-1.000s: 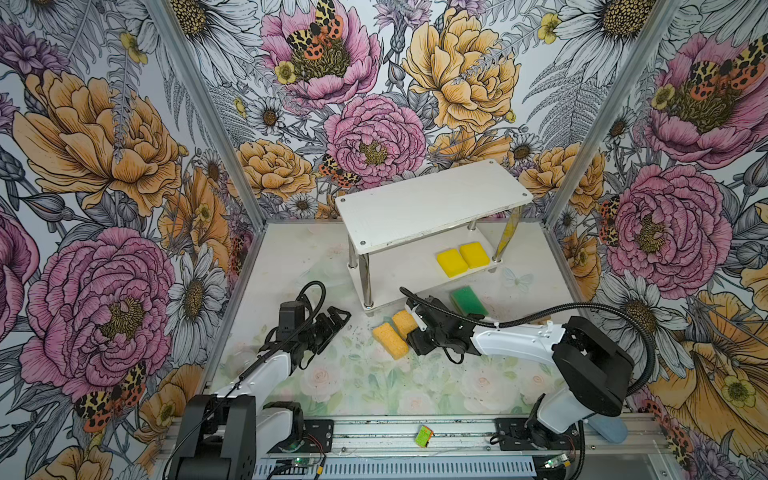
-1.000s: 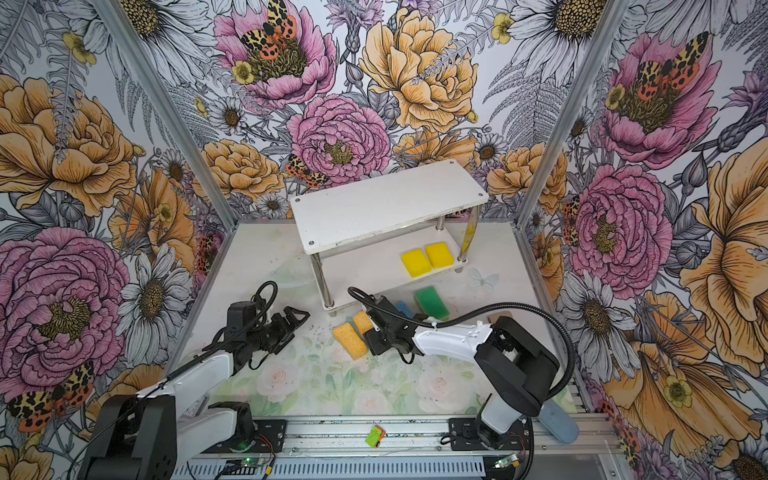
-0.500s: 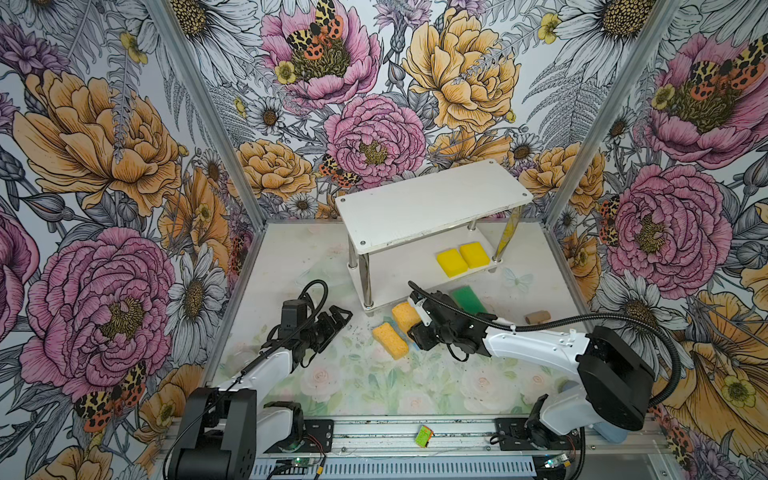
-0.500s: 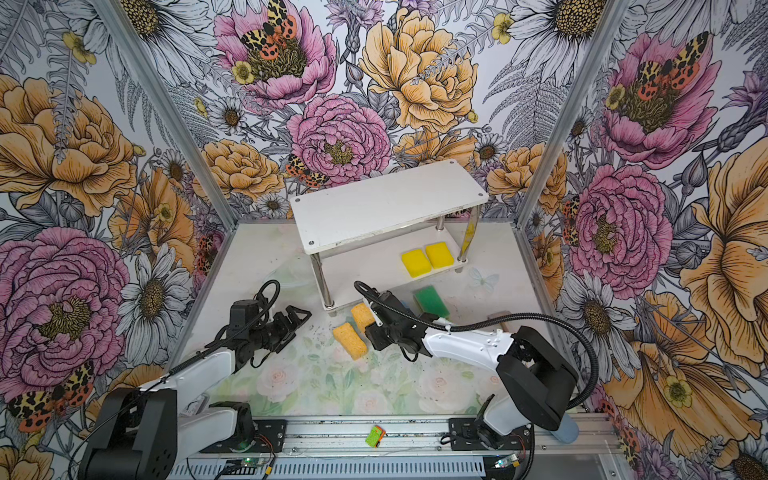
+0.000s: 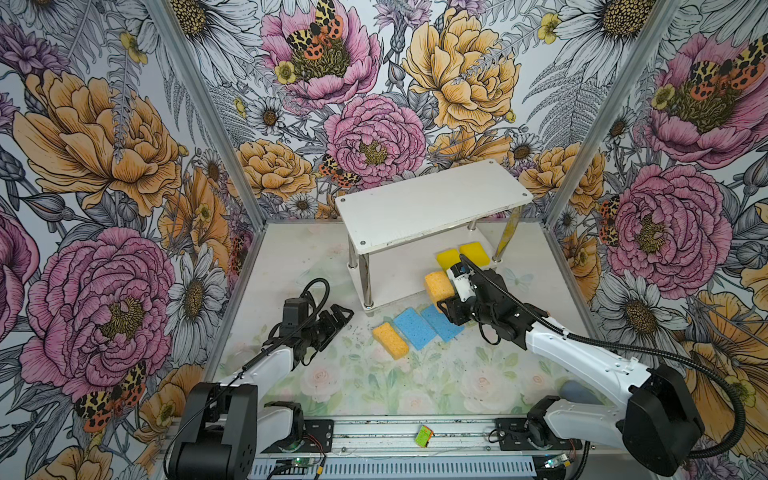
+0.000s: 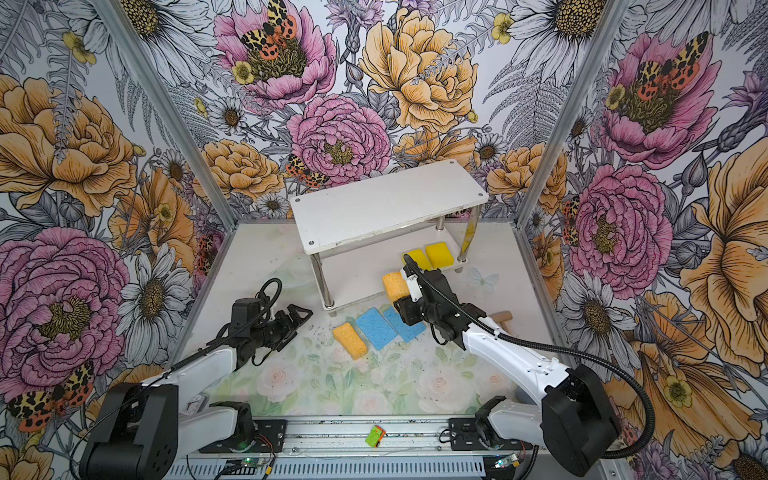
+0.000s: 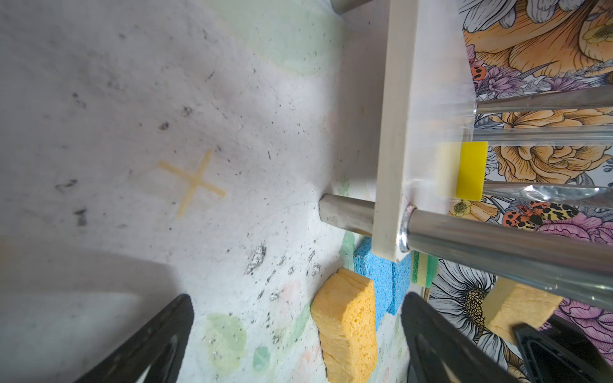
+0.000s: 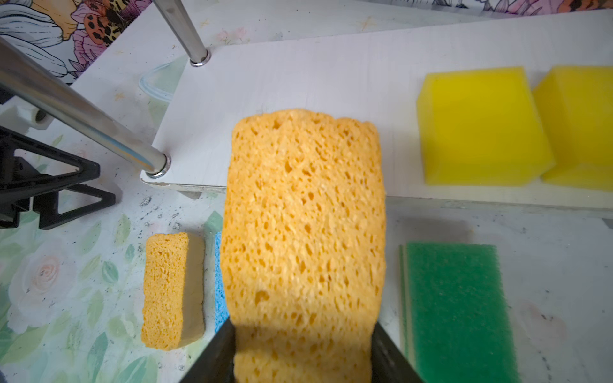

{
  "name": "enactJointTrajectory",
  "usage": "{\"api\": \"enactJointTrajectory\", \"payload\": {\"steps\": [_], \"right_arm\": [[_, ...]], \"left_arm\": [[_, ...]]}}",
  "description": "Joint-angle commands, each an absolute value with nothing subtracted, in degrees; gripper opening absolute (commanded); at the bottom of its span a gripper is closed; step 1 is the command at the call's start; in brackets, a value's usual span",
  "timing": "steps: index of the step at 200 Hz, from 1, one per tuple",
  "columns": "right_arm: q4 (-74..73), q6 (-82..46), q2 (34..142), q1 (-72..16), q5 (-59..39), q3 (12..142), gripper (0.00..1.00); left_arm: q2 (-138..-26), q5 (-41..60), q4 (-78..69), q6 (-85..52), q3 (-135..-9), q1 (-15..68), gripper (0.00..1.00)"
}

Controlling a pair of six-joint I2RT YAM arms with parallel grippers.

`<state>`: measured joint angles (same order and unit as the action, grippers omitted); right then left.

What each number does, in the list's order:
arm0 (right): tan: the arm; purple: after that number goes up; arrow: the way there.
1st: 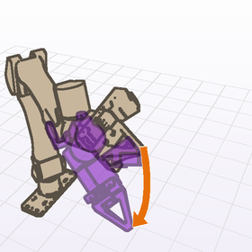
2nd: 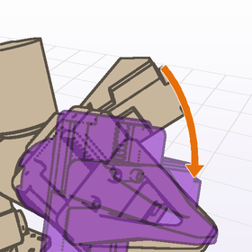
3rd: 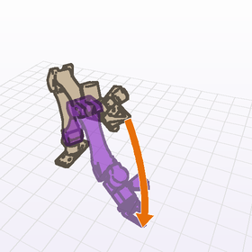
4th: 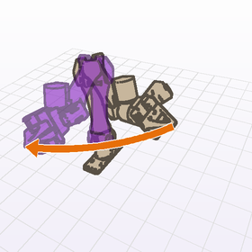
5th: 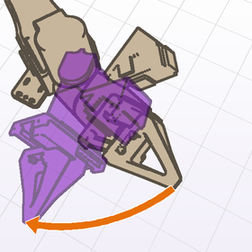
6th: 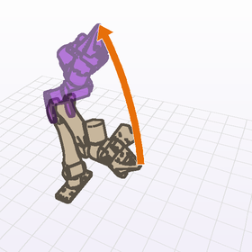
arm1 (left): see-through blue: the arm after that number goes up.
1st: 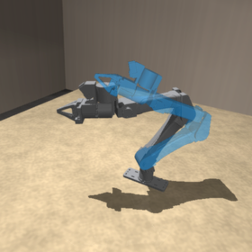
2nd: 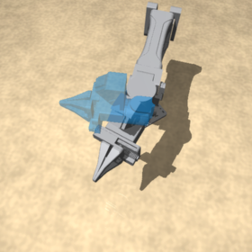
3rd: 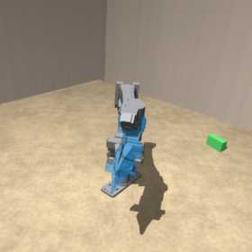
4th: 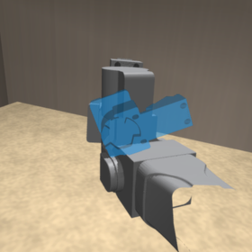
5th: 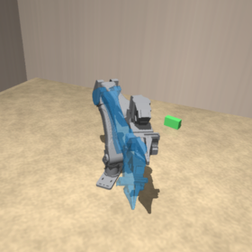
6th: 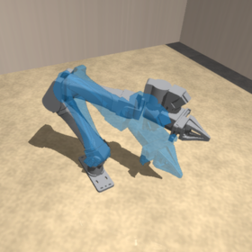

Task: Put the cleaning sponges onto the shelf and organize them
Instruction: 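Lift the orange sponge and carry it under the shelf's top board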

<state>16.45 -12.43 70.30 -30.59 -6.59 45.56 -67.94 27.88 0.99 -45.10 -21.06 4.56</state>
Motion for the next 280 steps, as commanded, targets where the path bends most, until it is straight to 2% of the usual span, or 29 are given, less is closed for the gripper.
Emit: {"api": "enactJointTrajectory", "payload": {"steps": [1,95,280], "right_arm": [[17.49,-8.04,71.28,-27.62,-9.18,49.73,0.41],[16.67,-3.97,84.80,-24.87,-7.24,62.82,0.42],[11.05,-7.12,96.97,-27.73,-4.66,67.80,0.44]], "left_arm": [[-68.33,27.64,-0.44,-45.35,-22.92,5.08,0.99],[-69.08,28.55,-0.45,-45.09,-23.47,5.36,0.99],[-70.20,28.91,-0.84,-44.30,-22.68,5.32,0.99]]}}
